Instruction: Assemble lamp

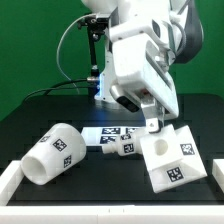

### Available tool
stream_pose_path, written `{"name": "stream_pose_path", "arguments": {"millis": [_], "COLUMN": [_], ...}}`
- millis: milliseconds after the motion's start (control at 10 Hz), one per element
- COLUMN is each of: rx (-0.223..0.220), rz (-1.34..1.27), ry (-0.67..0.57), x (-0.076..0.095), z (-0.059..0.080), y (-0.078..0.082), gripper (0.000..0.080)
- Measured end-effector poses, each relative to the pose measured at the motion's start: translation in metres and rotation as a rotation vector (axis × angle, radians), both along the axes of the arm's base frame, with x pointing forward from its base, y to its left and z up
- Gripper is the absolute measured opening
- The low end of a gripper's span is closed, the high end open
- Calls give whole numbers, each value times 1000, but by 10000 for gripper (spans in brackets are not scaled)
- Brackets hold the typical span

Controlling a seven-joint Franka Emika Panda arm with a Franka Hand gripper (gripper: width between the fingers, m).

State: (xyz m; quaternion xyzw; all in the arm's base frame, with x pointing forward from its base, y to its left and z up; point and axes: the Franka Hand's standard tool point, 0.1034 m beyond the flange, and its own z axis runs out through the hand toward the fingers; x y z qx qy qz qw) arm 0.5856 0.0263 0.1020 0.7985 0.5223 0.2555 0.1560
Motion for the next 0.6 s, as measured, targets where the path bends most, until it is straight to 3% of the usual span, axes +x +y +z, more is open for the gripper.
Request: {"name": "stream_pose_path", "arguments": {"millis": [500,600], "rx": [-4,6], "rz": [-3,4], "ry": [34,-9], "x": [-4,-2], "z": [-5,-6], "y": [-4,8], "gripper": [42,42]}}
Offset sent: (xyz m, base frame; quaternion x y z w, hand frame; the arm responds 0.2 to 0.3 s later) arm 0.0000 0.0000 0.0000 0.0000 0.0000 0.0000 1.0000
